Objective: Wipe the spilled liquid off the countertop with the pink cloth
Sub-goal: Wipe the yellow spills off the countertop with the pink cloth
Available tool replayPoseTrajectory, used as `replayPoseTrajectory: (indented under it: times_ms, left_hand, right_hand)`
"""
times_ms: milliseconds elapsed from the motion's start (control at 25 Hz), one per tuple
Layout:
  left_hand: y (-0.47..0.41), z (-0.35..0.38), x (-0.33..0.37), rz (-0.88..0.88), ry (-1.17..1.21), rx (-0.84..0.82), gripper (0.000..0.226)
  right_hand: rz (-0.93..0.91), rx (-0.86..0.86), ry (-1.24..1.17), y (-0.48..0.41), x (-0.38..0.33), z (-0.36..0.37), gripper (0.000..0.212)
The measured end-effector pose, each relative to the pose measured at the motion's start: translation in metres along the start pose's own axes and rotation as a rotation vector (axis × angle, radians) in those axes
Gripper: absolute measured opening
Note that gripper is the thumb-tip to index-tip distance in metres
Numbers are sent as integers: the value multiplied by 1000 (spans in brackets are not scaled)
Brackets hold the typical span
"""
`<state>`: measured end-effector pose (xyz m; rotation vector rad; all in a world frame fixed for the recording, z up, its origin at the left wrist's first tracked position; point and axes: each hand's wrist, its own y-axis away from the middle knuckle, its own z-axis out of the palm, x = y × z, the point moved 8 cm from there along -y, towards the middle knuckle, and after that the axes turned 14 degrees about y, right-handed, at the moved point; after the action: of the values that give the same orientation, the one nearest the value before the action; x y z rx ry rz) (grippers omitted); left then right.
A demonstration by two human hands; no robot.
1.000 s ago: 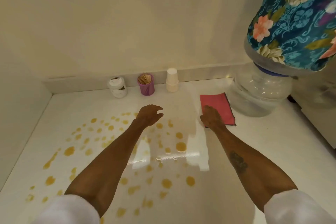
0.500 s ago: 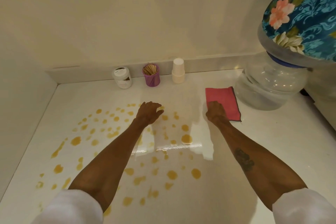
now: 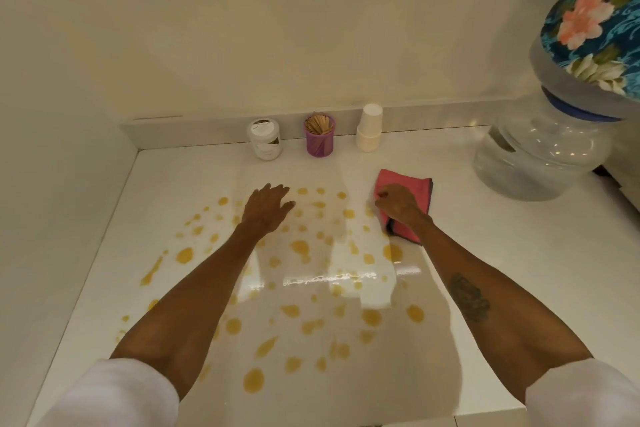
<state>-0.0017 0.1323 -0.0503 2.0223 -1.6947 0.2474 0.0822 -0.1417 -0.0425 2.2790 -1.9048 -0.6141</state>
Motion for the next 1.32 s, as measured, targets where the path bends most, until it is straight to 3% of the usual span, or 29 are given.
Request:
replayPoseTrajectory:
  times_ms: [280,400,520,600,720,760,800,920,1080,1320]
  left_hand:
    - [34,-41,-123,-114,78,110,58]
    - [52,-55,-188,-173,74,137,56]
    - [69,-64,-249,-199,24,101,55]
    - [82,-67,-280,-222,2,71,55]
    - [98,-70,-309,-239,11,70,57]
    - [100,-70,-314,-228,-2,73,57]
    - [101,-70,-319,-208,-28,82,57]
    - [93,-70,-328,-156,-53,103,57]
    - [65,-64,-330,-135,15,78,58]
    - [41,-37,-346,-313,68,-23,59]
  right_hand:
    - [-268,-268,168,27,-34,31,45]
    - [-255,-336,179,29,-27,36,27]
    - [-126,-488,116,29,-15,51,12]
    - [-72,-355,80,24,-16,51,15]
    - [-59,193,160,16,-21,35,21]
    - [-60,295,197,18,-22,36,22]
    - [-68,318,224,18,-22,45,28]
    - [-68,140,216,12,-16,82,49]
    - [-10,134,165,7,-8,93,53]
    - [50,162,352,-11,-8,96,59]
